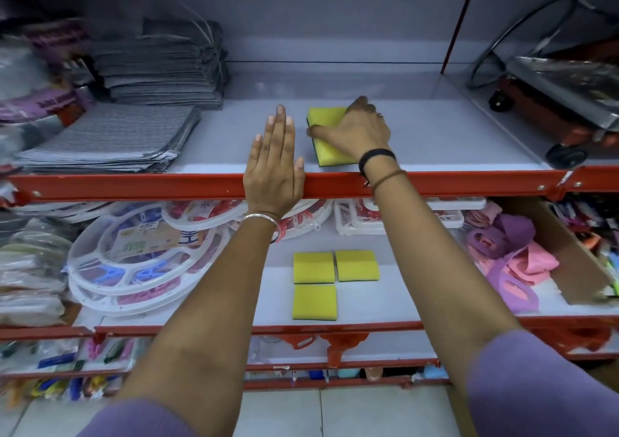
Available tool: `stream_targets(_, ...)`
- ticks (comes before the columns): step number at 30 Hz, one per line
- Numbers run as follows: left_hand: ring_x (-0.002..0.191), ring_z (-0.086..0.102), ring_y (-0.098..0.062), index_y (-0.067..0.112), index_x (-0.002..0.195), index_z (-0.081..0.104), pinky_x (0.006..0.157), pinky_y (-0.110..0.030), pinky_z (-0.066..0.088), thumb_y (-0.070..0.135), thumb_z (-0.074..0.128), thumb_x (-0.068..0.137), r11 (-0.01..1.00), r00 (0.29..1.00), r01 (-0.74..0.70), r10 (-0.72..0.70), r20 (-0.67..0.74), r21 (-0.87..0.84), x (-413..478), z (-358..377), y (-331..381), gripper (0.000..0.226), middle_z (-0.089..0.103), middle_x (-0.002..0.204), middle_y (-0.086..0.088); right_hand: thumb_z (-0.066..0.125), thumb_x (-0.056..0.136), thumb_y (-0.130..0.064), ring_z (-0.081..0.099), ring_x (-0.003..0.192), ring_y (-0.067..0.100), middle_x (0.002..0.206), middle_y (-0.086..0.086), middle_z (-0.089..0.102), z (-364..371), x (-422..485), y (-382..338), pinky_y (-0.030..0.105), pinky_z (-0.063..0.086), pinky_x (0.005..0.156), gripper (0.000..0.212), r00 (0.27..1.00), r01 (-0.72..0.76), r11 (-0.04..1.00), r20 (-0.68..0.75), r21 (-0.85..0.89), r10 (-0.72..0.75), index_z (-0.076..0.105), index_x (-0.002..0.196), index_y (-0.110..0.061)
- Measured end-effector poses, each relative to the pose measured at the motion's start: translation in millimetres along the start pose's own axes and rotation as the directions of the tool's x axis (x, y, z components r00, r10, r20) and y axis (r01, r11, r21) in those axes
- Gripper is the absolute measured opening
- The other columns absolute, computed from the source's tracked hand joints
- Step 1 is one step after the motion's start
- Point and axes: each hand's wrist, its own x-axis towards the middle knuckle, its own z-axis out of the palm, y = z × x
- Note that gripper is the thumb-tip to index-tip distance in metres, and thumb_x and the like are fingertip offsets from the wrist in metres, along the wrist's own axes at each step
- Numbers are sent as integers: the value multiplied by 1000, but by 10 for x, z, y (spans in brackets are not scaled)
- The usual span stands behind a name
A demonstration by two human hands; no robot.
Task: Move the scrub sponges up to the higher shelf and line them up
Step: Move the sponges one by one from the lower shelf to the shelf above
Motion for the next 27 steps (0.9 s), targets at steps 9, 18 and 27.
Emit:
stream_targets(9,140,28,-22,3,143,31,118,-32,13,27,29,92,1000,1000,-7,7,-11,-6,-7,10,-7,56,36,149,-15,57,73,-69,39,128,35,137,18,42,270,-17,123,45,36,102,88,999,-8,996,-45,-91,4,41,131,-4)
stream_targets(18,140,29,-22,3,143,30,118,-31,13,27,28,93,1000,1000,-11,11,-25,-7,-19,34,-10,56,37,148,-14,53,84,-37,50,96,20,101,6,59,1174,-1463,1108,35,37,83,30,922,373,909,-189,188,-339,54,101,-13)
stream_targets(27,138,32,-23,3,142,31,117,-30,14,26,28,92,1000,999,-11,11,-39,-4,-22,38,0,55,39,147,-15,68,73,-26,39,125,34,132,12,42,1949,-1464,1658,42,39,100,70,670,397,883,737,-250,-93,40,134,-8)
